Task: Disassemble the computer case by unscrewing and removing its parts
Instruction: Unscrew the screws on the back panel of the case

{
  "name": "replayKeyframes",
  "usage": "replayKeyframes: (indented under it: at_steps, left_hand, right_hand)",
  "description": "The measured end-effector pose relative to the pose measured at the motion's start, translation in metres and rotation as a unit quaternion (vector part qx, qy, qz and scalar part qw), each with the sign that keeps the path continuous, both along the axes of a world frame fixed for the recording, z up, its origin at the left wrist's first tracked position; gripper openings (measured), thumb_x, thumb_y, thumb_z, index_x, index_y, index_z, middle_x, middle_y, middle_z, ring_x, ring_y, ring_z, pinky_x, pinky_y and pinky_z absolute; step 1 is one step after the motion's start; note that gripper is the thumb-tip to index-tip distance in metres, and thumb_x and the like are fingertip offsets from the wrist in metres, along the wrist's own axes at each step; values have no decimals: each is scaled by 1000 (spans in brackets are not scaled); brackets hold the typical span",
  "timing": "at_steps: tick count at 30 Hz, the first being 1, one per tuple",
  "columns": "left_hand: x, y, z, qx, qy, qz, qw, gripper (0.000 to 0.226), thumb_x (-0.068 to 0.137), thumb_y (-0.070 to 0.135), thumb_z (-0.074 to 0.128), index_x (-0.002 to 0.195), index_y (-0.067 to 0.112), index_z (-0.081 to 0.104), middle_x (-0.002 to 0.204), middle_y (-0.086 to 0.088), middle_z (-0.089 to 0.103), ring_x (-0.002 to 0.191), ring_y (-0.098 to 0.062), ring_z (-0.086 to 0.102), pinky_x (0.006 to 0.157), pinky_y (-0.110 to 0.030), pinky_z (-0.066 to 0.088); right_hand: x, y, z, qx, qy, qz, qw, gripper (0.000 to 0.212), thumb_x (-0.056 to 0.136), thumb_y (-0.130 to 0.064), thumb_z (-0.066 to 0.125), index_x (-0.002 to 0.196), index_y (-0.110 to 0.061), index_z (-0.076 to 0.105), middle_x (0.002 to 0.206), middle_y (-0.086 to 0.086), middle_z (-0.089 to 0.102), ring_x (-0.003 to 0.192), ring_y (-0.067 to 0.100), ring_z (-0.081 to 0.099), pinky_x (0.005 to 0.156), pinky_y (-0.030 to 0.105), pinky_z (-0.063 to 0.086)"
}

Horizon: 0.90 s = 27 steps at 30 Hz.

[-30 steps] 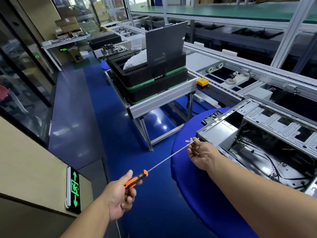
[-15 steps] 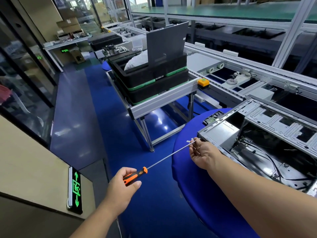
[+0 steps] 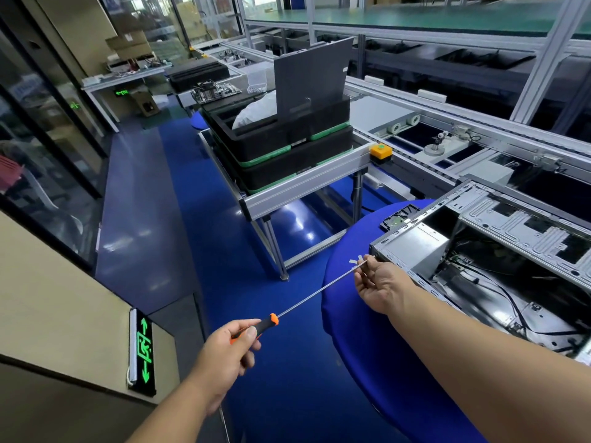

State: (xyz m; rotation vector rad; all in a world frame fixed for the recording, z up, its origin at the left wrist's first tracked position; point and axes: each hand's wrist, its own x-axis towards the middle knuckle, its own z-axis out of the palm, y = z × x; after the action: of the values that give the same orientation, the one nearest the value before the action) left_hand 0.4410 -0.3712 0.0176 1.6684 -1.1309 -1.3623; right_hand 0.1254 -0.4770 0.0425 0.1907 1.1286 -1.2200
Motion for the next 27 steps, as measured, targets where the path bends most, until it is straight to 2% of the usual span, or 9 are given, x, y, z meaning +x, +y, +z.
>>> replayKeyframes:
  at_steps: [3,7,10,13,16,19,22,25,27]
  left_hand:
    - [2,-2,0,65,94,34,993,26,108,35,57,114,20,78,79,-10,64,54,-14,48,47,-24,33]
    - [0,-5,8,130,157,90,975,39,99,51,66,95,14,77,71,-12,60,47,-16,44,42,-22,29]
    - [-2,-8,13,180,164,117,963,46,99,54,65,88,9,74,67,-11,57,45,-16,41,41,-22,27]
    - [-4,-10,14,215,176,113,954,55,102,54,59,100,4,83,65,-7,55,44,-13,39,39,-22,26]
    - [-4,-9,13,231,182,107,950,56,103,54,57,100,5,83,63,-6,54,42,-12,39,39,-22,25]
    - [-5,-9,11,221,177,111,953,55,101,55,60,98,3,80,69,-10,60,47,-15,46,41,-24,30]
    - [-3,-9,8,172,168,111,964,35,100,45,67,104,10,71,82,-14,67,56,-20,57,45,-28,38]
    - [-3,-7,4,97,158,108,977,21,96,16,75,115,10,66,95,-13,68,64,-19,62,49,-28,43]
    - [-4,-5,7,37,66,78,994,27,93,2,74,114,16,66,98,-13,68,69,-19,64,55,-30,46]
  right_hand:
    - [-1,-1,-1,2,-3,-1,1000,19,103,-24,59,95,-10,68,82,6,64,68,12,56,65,21,51]
    - [0,-1,-1,4,-6,-1,1000,20,103,-25,59,93,-10,68,81,5,63,67,12,55,65,21,51]
    - [-1,-2,-2,2,-9,-4,1000,22,103,-25,59,90,-9,67,79,5,63,66,12,55,65,21,50]
    - [-1,-2,-3,3,-11,-5,1000,25,103,-26,59,88,-8,67,77,5,63,65,12,56,64,22,50]
    - [-1,-3,-3,3,-15,-7,1000,26,104,-26,59,87,-8,67,76,6,62,65,12,55,64,22,50]
    - [-1,-3,-3,4,-14,-9,1000,26,103,-25,59,86,-7,67,76,6,62,65,13,55,64,22,51]
    - [0,-3,0,5,-13,-7,1000,26,104,-24,59,87,-6,66,78,5,62,65,12,55,64,21,49]
    - [1,-4,2,4,-12,-1,1000,27,105,-24,58,86,-6,65,77,4,60,64,11,53,62,20,47]
    - [1,-4,3,6,-12,0,1000,27,105,-24,58,86,-6,65,76,4,61,63,11,53,63,20,47]
